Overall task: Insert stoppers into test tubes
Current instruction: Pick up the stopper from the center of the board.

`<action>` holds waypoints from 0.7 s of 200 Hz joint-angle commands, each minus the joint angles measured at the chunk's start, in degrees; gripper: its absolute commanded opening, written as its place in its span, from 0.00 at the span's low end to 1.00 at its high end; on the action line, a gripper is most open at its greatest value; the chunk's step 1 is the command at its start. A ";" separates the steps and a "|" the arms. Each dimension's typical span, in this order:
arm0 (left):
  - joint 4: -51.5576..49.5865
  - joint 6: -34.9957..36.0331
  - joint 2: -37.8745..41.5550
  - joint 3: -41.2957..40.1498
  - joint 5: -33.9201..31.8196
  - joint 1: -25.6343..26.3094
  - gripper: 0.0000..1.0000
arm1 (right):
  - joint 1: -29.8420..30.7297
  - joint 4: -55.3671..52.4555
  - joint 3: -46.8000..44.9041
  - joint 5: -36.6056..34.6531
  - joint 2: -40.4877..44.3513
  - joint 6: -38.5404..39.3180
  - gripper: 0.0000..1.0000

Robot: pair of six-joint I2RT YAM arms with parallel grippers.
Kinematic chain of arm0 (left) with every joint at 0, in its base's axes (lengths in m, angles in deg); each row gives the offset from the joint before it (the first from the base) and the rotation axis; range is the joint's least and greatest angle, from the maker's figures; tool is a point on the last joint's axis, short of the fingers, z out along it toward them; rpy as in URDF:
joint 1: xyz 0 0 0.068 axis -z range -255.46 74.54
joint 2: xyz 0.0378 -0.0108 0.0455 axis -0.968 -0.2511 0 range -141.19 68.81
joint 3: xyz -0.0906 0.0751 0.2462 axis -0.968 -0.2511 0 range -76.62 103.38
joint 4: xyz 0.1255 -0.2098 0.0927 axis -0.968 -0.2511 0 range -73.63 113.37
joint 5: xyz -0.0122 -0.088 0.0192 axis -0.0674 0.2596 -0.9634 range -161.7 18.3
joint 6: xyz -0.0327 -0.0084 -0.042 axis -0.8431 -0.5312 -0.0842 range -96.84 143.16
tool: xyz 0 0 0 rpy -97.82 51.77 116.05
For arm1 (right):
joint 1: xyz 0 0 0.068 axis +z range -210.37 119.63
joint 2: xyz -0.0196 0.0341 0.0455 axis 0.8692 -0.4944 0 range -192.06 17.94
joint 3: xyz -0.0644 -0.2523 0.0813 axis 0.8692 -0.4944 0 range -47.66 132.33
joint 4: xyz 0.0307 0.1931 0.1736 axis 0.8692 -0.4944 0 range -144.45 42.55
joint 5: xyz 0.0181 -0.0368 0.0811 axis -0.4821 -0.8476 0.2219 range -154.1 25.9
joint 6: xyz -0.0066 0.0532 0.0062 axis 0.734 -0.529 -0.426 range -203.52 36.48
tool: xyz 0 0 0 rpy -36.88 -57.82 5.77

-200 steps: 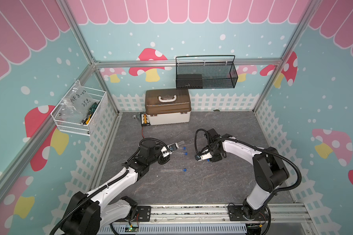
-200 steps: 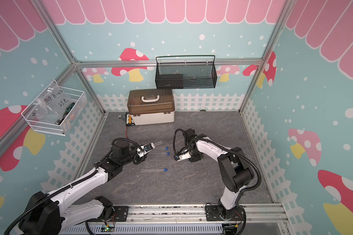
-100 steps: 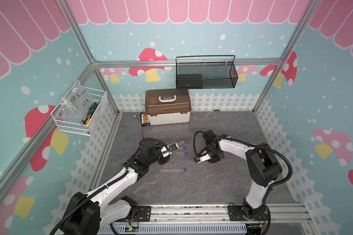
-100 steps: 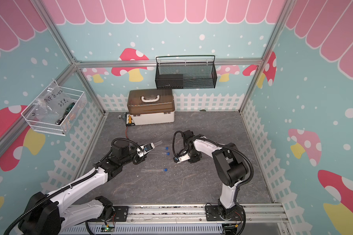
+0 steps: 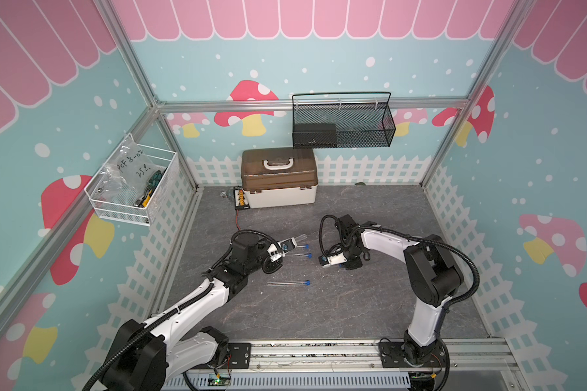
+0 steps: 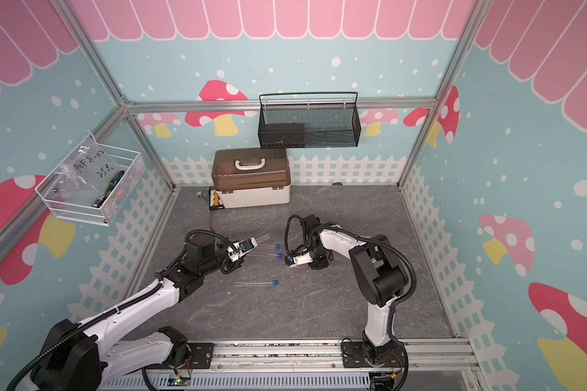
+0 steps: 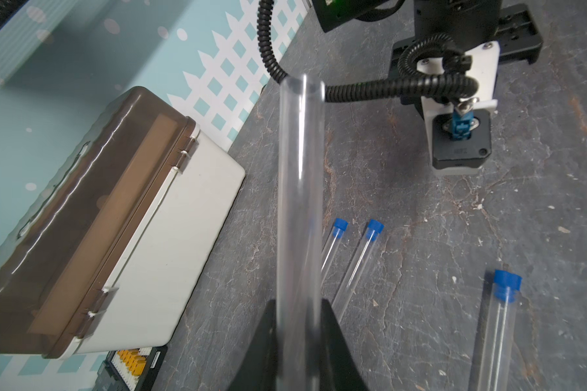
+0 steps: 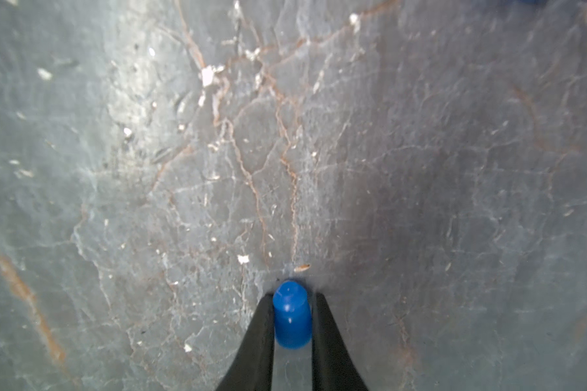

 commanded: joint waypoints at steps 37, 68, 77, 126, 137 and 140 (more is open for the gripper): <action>0.79 1.34 0.61 -1.07 1.65 -0.46 0.00 | -0.54 -3.61 1.55 1.83 -1.02 -1.34 0.25; 0.62 1.44 0.79 -1.11 1.73 -0.46 0.00 | -1.03 -3.12 1.04 2.58 -0.29 -0.85 0.26; 0.58 1.61 0.83 -1.09 1.82 -0.46 0.00 | -1.18 -2.96 0.77 2.83 0.07 -0.72 0.26; 0.21 1.87 1.05 -1.17 1.87 -0.46 0.00 | -1.55 -1.19 -0.65 2.14 0.65 -0.41 0.26; 0.21 1.86 1.04 -1.11 1.91 -0.46 0.00 | -1.53 -1.26 -0.78 2.26 0.52 -0.28 0.26; 0.22 1.87 0.99 -1.08 1.91 -0.46 0.00 | -1.50 -1.27 -0.81 2.26 0.56 -0.24 0.26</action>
